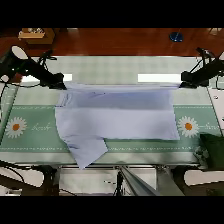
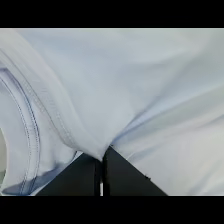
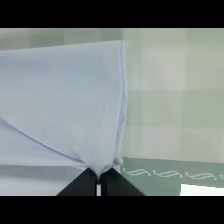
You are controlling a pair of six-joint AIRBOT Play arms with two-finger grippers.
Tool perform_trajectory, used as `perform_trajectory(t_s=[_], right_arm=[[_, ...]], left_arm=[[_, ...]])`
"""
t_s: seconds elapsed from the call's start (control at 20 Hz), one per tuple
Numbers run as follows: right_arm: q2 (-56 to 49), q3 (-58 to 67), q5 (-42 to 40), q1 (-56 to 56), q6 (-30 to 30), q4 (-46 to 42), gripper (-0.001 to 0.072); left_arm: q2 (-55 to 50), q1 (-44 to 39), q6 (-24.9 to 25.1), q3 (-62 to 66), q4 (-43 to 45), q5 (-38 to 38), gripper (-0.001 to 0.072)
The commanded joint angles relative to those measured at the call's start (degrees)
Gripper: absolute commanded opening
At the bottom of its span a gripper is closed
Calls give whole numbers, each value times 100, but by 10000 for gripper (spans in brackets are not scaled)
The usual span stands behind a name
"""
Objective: Fold the shirts.
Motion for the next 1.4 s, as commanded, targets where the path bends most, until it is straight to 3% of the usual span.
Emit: perform_trajectory(t_s=[0.0,0.2,0.25,0.3,0.35,0.4,0.55,0.7,0.75,0.8,0.85,1.1,1.35], right_arm=[[-96,-107,-214,11,33,-149,19],[-94,-105,-603,11,26,741,28],[-90,-105,-579,11,-42,1097,110],[-87,-85,-426,9,-184,1412,177],[-87,-28,-177,-2,-317,1572,231],[-85,79,201,-13,-459,1600,314],[61,476,1574,-149,-767,1071,338],[463,522,2133,-479,-542,-503,340],[595,481,2153,-636,-501,-686,341],[739,348,2131,-828,-503,-684,343],[870,153,2087,-1010,-503,-581,343],[1530,-1521,1261,-1897,-1016,1056,363],[1661,-2356,723,-2031,-1388,1775,381]], left_arm=[[-243,7,-66,-70,20,-66,27],[-247,9,-39,-50,-203,181,70],[-232,13,-37,-48,-247,177,95],[-216,24,-39,-26,-238,120,212],[-205,63,-35,55,-236,-46,275],[-197,131,39,188,-236,-286,276],[-138,514,138,813,-234,-1233,275],[247,1047,50,929,-214,-1722,276],[376,1217,-20,863,-214,-1923,332],[479,1360,-52,723,-210,-2166,484],[627,1497,-68,439,-168,-2312,522],[2184,2168,55,-2402,-114,-1410,522],[3536,2490,485,-4962,-127,-1025,524]])
